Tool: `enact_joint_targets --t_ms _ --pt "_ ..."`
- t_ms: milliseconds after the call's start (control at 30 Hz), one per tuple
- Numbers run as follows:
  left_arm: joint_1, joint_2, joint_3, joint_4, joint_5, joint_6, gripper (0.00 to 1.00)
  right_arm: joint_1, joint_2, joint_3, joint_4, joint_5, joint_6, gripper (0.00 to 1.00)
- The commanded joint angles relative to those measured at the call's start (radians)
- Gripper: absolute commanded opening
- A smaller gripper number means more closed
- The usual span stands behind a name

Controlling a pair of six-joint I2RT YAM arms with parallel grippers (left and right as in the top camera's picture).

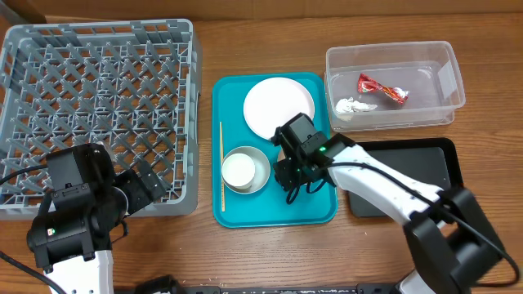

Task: Sort waste into correct bins and load items into the dishwasher
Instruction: 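Grasp the rim of the small white bowl with the right gripper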

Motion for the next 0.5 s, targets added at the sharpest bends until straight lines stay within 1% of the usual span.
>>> enact_joint_targets --t_ms 0,100,200,367,400,467 --pt "0.005 -0.003 0.016 -0.003 0.008 -0.009 1.00 0.011 0.035 0.000 0.004 -0.017 0.014 0.40" --pt "0.005 -0.003 0.016 -0.003 0.008 -0.009 1.00 0.024 0.042 -0.003 0.004 -0.019 0.021 0.30" --pt "0.005 -0.003 0.016 -0.003 0.008 -0.009 1.00 0.029 0.042 -0.003 0.008 -0.020 0.048 0.26" --pt "0.005 -0.003 0.016 -0.003 0.008 -0.009 1.00 0.029 0.041 0.003 -0.007 -0.019 0.092 0.06" --pt "0.005 -0.003 0.016 -0.004 0.008 -0.009 1.00 0.029 0.040 0.011 -0.021 -0.018 0.097 0.04" --pt "0.005 -0.003 0.016 -0.008 0.008 -0.009 1.00 0.027 0.039 0.035 -0.059 -0.004 0.098 0.04"
